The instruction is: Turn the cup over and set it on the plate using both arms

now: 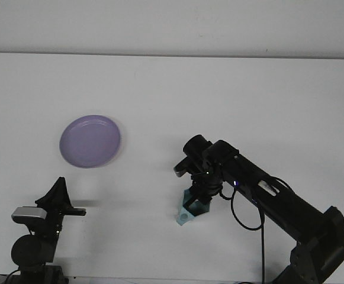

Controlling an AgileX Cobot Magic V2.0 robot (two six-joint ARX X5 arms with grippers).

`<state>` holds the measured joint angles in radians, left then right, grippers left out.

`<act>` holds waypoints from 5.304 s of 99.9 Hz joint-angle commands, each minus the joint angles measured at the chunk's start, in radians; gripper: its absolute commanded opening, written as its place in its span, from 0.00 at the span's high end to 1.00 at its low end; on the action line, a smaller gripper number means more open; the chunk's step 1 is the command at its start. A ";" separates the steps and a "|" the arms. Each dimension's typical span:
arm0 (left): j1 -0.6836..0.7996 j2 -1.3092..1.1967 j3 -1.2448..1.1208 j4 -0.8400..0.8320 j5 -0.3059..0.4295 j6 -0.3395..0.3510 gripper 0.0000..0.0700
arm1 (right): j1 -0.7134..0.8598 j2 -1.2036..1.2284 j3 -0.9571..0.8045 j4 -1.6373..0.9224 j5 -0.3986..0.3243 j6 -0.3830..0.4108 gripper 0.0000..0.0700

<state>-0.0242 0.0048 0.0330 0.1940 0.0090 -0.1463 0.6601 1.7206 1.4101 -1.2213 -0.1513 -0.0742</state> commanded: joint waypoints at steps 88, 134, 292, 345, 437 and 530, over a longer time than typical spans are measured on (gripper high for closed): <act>-0.003 0.016 0.060 -0.122 0.121 -0.333 0.98 | -0.231 -0.453 0.064 0.197 0.044 -0.021 0.50; -0.053 0.465 0.506 -0.335 0.396 -0.250 0.98 | -0.600 -1.180 -0.759 0.854 0.046 0.070 0.50; -0.774 1.936 1.599 -1.049 0.372 0.212 0.33 | -0.615 -1.369 -0.960 1.001 0.046 0.146 0.50; -0.786 1.956 1.599 -1.055 0.361 0.248 0.98 | -0.615 -1.367 -0.960 1.001 0.047 0.146 0.50; -0.212 1.639 1.685 -1.126 0.190 0.240 0.98 | -0.614 -1.367 -0.960 0.999 0.046 0.157 0.50; 0.115 1.922 1.689 -1.136 0.170 0.314 0.71 | -0.614 -1.367 -0.960 0.996 0.043 0.156 0.50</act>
<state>0.0895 1.9110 1.6993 -0.9390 0.1802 0.1436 0.0452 0.3492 0.4423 -0.2333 -0.1078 0.0685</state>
